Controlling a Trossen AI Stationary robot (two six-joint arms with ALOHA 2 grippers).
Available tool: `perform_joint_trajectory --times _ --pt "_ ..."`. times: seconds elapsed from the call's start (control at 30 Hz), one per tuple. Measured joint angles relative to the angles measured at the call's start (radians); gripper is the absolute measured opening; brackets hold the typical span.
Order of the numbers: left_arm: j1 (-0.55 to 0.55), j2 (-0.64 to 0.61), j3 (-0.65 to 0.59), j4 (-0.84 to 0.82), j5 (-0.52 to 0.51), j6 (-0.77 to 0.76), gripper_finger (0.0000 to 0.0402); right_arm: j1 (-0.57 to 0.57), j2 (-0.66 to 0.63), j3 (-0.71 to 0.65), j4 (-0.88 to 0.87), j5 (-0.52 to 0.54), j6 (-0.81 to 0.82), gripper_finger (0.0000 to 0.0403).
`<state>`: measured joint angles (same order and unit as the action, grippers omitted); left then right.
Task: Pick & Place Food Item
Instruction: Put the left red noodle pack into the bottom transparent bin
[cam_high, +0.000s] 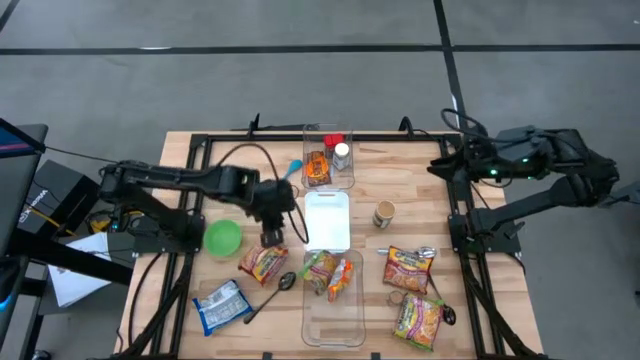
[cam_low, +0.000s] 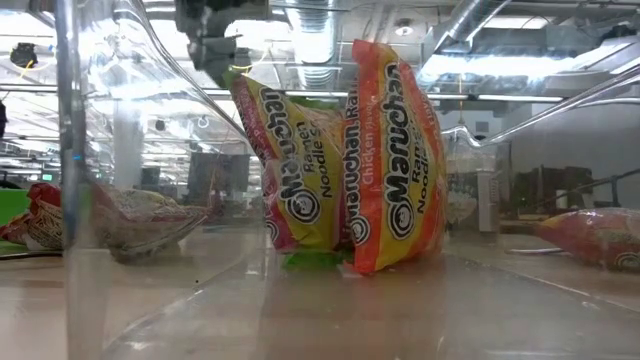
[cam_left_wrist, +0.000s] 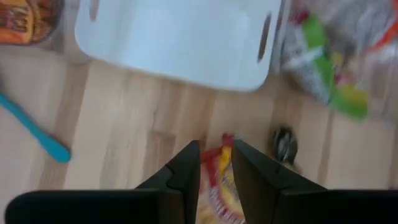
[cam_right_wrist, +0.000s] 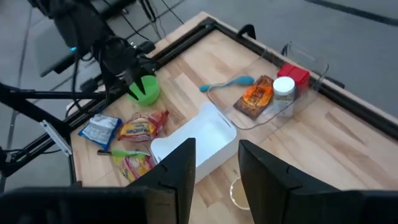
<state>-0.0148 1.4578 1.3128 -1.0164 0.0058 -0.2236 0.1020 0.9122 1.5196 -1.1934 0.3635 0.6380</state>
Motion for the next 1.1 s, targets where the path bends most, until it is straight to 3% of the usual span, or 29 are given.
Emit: perform_joint_trajectory --times 0.2,0.47,0.63,0.83,1.1 --pt "0.164 0.001 -0.032 -0.048 0.180 0.215 0.0085 0.000 0.059 0.000 0.005 0.004 0.059 0.0116" --pt "0.314 0.002 -0.269 0.018 0.421 0.359 0.0085 0.001 0.083 0.000 0.031 0.004 0.123 0.0116" --pt "0.340 0.002 -0.386 0.127 0.446 0.401 0.0085 0.002 0.066 0.000 0.048 0.004 0.149 0.0116" --pt "0.374 0.002 -0.471 0.286 0.446 0.257 0.0085 0.001 0.054 0.000 0.073 0.004 0.144 0.0116" --pt "0.391 0.002 -0.533 0.347 0.446 0.021 0.0085 0.001 0.055 0.000 0.072 0.004 0.124 0.0116"
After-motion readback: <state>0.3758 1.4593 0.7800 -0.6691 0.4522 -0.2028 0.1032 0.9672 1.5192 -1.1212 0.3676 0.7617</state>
